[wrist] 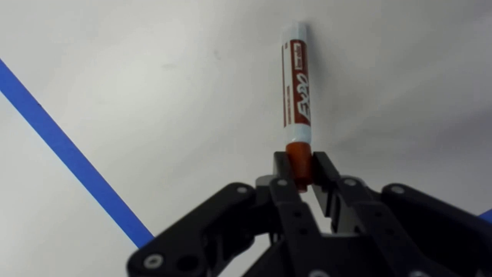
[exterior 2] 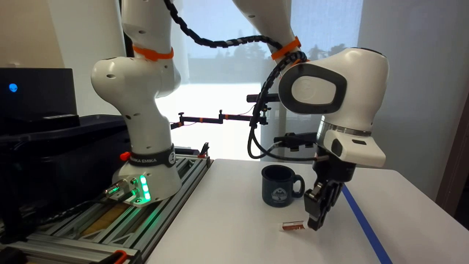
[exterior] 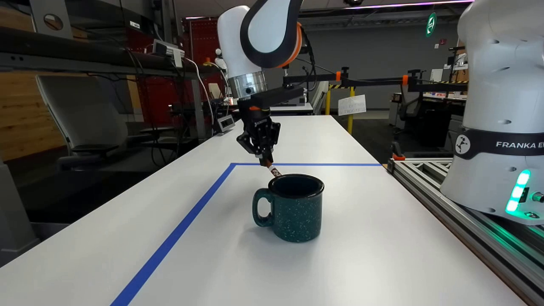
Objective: Remove the marker from the mug cup and place it on the table
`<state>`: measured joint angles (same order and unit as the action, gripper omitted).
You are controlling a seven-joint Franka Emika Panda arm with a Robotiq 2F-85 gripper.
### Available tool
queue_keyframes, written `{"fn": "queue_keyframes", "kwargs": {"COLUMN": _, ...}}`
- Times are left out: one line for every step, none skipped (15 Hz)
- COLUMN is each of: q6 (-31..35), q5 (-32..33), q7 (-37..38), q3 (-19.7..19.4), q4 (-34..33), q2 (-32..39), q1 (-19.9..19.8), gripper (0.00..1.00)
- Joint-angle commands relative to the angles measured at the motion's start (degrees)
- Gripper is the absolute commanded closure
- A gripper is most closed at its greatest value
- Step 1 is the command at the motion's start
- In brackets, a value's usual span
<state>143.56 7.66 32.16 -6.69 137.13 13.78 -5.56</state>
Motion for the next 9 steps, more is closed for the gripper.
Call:
{"fn": "queue_keyframes", "kwargs": {"q6": 2.6, "q5": 2.3, "q7": 0.4, "q3": -2.4, "q4": -2.1, "q2": 4.0, "q1": 2.8, "gripper": 0.95}}
{"fn": "queue_keyframes", "kwargs": {"q6": 4.4, "q5": 2.1, "q7": 0.0, "q3": -2.7, "q4": -1.7, "q2": 4.5, "q1": 3.3, "gripper": 0.95}}
{"fn": "queue_keyframes", "kwargs": {"q6": 7.1, "q5": 2.1, "q7": -0.1, "q3": -3.0, "q4": -0.9, "q2": 4.7, "q1": 3.8, "gripper": 0.95}}
{"fn": "queue_keyframes", "kwargs": {"q6": 9.2, "q5": 1.1, "q7": -1.1, "q3": -2.9, "q4": -0.3, "q2": 4.9, "q1": 4.0, "gripper": 0.95}}
{"fn": "queue_keyframes", "kwargs": {"q6": 12.7, "q5": 1.3, "q7": -1.5, "q3": -3.3, "q4": 0.7, "q2": 5.2, "q1": 4.4, "gripper": 0.95}}
{"fn": "queue_keyframes", "kwargs": {"q6": 15.2, "q5": 0.6, "q7": -2.6, "q3": -3.3, "q4": 1.6, "q2": 5.5, "q1": 4.6, "gripper": 0.95}}
{"fn": "queue_keyframes", "kwargs": {"q6": 18.1, "q5": -0.3, "q7": -3.8, "q3": -3.1, "q4": 2.8, "q2": 5.7, "q1": 4.6, "gripper": 0.95}}
{"fn": "queue_keyframes", "kwargs": {"q6": 20.9, "q5": -1.0, "q7": -5.0, "q3": -3.0, "q4": 3.9, "q2": 5.9, "q1": 4.7, "gripper": 0.95}}
{"fn": "queue_keyframes", "kwargs": {"q6": 23.7, "q5": -1.4, "q7": -6.2, "q3": -3.0, "q4": 5.2, "q2": 5.9, "q1": 4.8, "gripper": 0.95}}
